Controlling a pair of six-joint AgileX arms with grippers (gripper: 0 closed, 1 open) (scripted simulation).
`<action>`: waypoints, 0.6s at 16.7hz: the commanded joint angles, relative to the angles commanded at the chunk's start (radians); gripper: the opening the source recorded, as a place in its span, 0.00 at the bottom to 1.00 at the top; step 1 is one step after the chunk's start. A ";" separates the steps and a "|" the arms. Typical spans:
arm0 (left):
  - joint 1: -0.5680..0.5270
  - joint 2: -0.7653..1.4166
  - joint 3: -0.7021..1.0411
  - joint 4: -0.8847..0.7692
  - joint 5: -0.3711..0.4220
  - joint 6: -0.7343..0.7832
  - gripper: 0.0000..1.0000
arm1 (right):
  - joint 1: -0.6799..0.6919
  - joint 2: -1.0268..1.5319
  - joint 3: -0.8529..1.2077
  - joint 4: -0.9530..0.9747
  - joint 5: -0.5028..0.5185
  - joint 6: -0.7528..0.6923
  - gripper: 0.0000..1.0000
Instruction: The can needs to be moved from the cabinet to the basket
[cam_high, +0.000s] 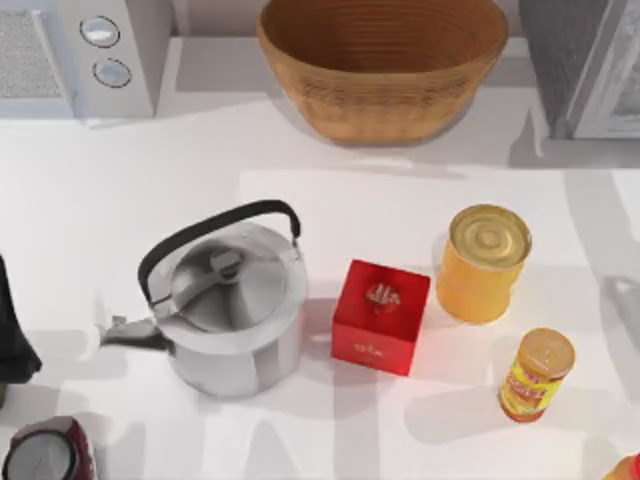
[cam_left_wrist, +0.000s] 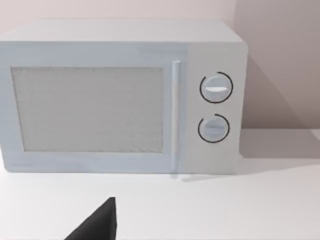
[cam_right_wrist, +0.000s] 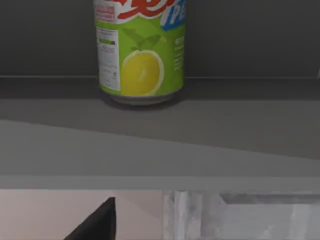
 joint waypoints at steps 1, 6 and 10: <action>0.000 0.000 0.000 0.000 0.000 0.000 1.00 | 0.007 0.051 0.071 -0.016 0.007 0.001 1.00; 0.000 0.000 0.000 0.000 0.000 0.000 1.00 | 0.030 0.212 0.288 -0.068 0.031 0.002 1.00; 0.000 0.000 0.000 0.000 0.000 0.000 1.00 | 0.031 0.223 0.302 -0.072 0.032 0.002 1.00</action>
